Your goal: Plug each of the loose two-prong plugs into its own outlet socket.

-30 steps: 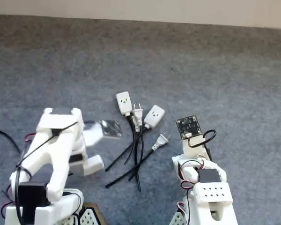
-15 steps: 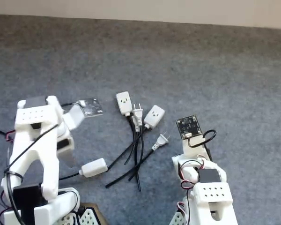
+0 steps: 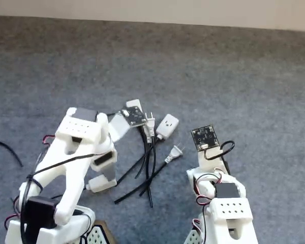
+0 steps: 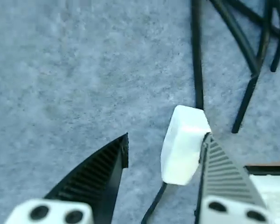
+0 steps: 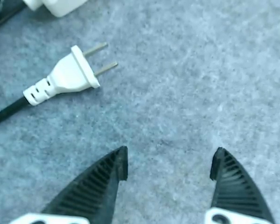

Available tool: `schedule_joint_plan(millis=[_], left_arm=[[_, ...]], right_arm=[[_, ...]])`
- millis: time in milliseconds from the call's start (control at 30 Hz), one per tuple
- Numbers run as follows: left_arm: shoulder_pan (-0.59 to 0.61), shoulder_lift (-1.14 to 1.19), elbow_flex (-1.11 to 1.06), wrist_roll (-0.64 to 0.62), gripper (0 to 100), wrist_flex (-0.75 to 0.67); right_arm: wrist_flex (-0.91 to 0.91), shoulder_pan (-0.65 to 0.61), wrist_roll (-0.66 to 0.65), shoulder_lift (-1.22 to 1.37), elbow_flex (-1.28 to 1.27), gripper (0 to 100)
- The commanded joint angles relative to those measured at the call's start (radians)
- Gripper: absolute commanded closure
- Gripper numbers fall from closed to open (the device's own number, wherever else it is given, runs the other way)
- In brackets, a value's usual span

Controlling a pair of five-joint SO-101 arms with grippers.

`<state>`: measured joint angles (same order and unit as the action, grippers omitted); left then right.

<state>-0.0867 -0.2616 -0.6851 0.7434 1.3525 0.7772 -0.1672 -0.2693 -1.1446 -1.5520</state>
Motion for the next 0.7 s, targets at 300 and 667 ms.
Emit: schedule_joint_plan(millis=[300, 667], left_arm=[[0.245, -0.021, -0.053, 0.117, 74, -0.216], [0.553, -0.019, 0.101, 0.262, 74, -0.218]], right_arm=[[-0.016, -0.012, -0.012, -0.015, 0.002, 72.1], [-0.016, -0.012, -0.011, -0.015, 0.002, 72.1]])
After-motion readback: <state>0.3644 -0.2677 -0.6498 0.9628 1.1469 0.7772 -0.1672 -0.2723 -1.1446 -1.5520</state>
